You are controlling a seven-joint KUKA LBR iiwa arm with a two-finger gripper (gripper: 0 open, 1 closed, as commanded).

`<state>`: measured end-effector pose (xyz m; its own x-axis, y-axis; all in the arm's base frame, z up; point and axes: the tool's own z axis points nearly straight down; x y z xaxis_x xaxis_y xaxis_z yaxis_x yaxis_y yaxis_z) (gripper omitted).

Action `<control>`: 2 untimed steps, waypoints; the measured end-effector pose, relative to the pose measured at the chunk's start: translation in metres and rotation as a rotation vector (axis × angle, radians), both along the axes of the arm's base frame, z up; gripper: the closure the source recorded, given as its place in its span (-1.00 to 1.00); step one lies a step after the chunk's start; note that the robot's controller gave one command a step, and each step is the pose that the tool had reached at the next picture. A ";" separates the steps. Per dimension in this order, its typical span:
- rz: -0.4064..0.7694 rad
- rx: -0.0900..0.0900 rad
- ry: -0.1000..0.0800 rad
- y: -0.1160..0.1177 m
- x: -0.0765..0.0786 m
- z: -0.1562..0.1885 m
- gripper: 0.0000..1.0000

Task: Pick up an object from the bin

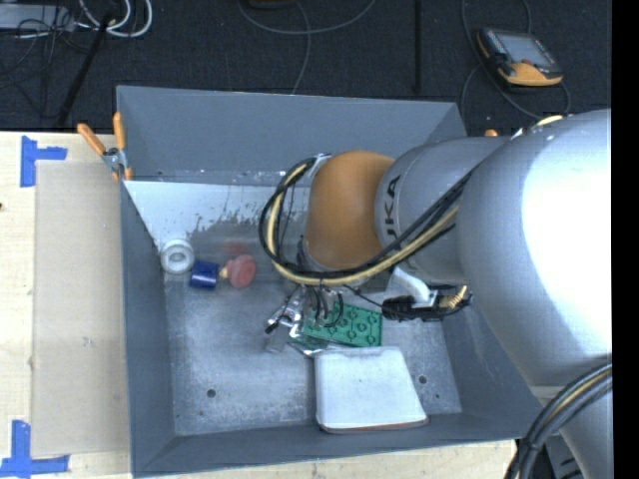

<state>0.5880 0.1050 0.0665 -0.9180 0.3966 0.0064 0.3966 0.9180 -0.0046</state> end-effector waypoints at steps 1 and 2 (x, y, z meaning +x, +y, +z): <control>-0.107 0.000 -0.007 -0.045 -0.027 0.034 -1.00; -0.188 0.001 -0.008 -0.053 -0.026 0.044 -1.00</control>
Offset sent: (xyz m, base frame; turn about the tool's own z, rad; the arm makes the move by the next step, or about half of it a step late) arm -0.0277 -0.0432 0.0335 0.1075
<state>0.5617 0.0521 0.1105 -0.8276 0.5614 0.0000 0.5614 0.8276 0.0005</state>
